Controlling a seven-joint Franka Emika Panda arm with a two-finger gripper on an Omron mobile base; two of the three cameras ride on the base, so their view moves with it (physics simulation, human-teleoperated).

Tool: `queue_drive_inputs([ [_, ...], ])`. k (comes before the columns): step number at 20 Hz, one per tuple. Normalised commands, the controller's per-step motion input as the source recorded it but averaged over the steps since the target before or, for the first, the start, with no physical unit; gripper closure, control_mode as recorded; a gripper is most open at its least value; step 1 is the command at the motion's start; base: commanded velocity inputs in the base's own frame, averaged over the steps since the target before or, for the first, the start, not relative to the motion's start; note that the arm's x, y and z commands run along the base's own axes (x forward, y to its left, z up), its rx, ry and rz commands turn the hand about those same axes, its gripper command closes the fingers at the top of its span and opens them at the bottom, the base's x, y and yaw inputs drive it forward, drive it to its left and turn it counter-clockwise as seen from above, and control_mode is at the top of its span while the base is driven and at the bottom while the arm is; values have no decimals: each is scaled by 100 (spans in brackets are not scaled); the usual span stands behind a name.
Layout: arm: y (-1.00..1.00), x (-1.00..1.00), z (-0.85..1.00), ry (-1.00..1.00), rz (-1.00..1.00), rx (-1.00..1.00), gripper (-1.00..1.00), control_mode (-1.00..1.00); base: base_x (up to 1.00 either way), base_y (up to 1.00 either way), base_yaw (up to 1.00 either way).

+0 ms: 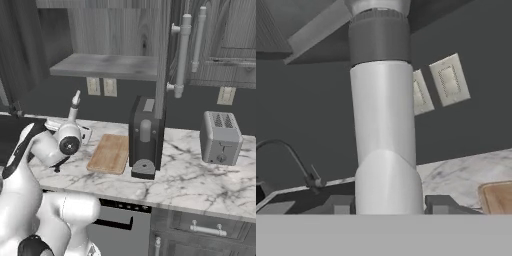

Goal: Grab the spray bottle from the cabinet, then place it next to the cutting board for sanitizing. Then grab the dish brush from the countertop next to the sink and place it next to the cutting board.

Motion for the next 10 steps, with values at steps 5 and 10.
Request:
queue_drive_inputs([
  [5, 8, 42, -14, 0, -3, 0, 100, -100, 0, 0, 0],
  [10, 0, 38, -31, -2, -3, -5, 100, -100, 0, 0, 0],
])
